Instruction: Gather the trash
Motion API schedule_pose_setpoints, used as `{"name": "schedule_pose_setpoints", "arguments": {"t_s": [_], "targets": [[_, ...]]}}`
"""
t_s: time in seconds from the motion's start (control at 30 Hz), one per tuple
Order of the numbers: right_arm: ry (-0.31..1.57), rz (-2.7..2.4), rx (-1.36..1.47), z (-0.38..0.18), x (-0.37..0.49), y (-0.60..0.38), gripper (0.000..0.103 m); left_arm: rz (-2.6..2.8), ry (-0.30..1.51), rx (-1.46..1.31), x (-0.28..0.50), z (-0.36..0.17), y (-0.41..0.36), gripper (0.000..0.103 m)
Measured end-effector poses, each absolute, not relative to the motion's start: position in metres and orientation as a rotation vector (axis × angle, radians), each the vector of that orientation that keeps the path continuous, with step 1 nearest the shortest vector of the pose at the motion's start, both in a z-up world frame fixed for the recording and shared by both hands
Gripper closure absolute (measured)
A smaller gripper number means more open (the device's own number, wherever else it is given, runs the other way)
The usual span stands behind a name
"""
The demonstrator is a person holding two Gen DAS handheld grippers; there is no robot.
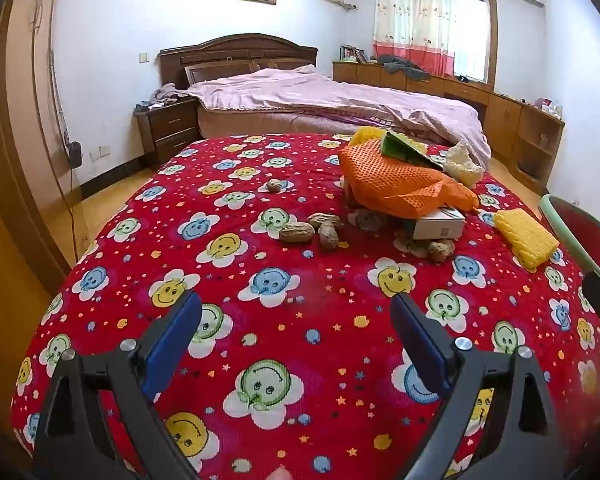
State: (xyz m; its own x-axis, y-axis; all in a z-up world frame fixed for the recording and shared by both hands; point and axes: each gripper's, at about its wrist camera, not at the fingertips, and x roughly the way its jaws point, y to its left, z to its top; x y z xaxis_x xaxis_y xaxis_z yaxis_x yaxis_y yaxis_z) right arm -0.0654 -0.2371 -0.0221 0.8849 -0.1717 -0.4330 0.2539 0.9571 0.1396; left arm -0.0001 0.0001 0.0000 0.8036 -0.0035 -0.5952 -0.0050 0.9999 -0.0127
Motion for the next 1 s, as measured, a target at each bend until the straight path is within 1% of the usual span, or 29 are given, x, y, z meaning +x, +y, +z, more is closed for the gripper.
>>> {"name": "schedule_pose_setpoints", "arguments": {"t_s": [1.0], "targets": [[0.431, -0.222, 0.204, -0.0222, -0.0655, -0.2381, 0.000, -0.001, 0.641, -0.019, -0.0001, 0.0000, 0.0002, 0.008]]}}
